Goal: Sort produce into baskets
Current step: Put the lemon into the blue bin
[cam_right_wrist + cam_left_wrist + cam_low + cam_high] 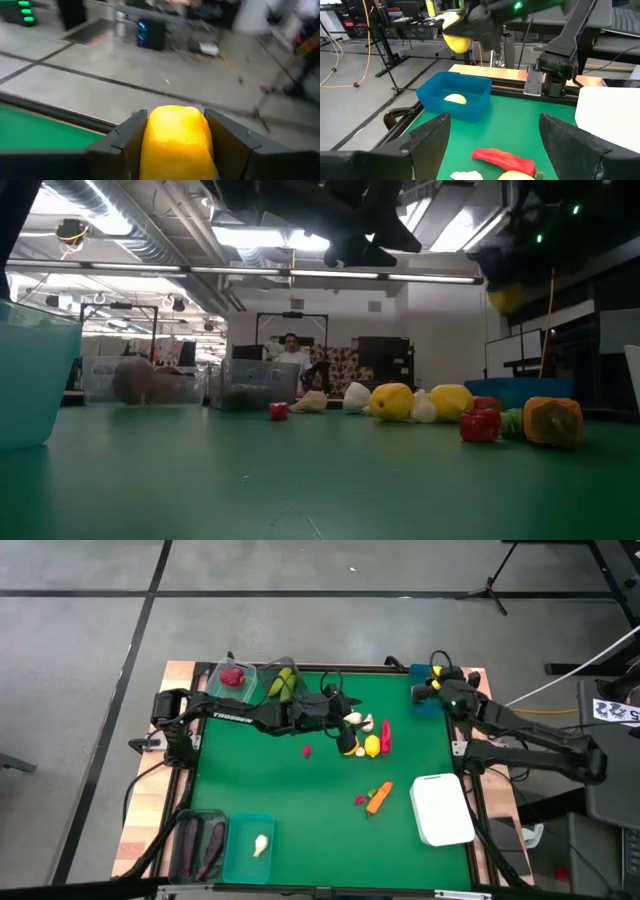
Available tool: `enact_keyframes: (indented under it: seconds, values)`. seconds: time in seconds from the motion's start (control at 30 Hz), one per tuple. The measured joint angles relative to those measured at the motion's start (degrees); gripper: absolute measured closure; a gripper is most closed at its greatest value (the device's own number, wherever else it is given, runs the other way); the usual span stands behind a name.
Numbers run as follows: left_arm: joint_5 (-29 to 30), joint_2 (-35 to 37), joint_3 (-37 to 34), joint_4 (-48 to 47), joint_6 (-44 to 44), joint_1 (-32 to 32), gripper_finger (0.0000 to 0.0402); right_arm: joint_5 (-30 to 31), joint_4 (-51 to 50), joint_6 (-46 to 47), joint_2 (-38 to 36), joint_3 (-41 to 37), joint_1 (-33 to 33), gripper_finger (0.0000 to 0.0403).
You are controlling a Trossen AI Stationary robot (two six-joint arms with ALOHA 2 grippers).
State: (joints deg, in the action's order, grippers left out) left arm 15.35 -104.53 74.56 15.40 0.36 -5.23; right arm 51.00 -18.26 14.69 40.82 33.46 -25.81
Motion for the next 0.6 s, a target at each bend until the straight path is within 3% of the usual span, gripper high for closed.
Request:
enact_keyframes:
  seconds: [0.17,0.3,0.6]
  values:
    - [-0.07,0.0,0.0,-0.07,-0.05,0.0,0.0101,-5.51,0.88,5.39,-0.02,-4.66,-9.55,0.0205]
    - [-0.2,0.0,0.0,-0.29,-0.31,0.0,0.0101,-13.87,1.31,6.56,-0.02,-7.17,-15.83,0.019]
    - [-0.24,0.0,0.0,-4.48,-1.98,-0.07,0.0101,-25.9,1.95,4.69,1.0,-9.06,-23.46,0.0128]
